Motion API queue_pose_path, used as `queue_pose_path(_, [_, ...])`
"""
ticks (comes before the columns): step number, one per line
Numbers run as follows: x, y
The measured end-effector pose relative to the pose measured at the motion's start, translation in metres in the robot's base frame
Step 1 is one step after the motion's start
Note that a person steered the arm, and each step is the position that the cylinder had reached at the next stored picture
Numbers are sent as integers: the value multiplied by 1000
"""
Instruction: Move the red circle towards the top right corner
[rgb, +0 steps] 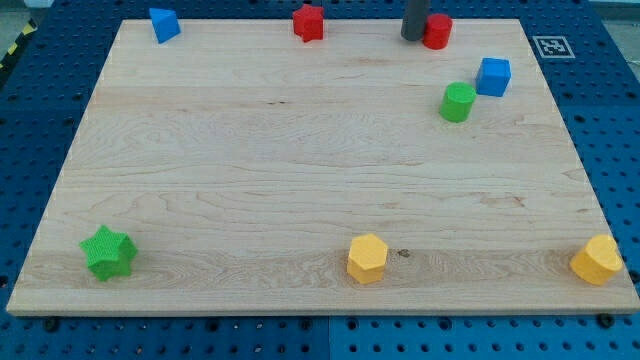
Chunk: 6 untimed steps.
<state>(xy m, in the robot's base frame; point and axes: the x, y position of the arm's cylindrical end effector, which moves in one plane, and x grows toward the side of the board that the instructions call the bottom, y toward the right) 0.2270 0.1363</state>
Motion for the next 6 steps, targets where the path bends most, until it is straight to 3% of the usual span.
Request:
queue_pose_path(3, [0,38])
queue_pose_path(6, [12,38])
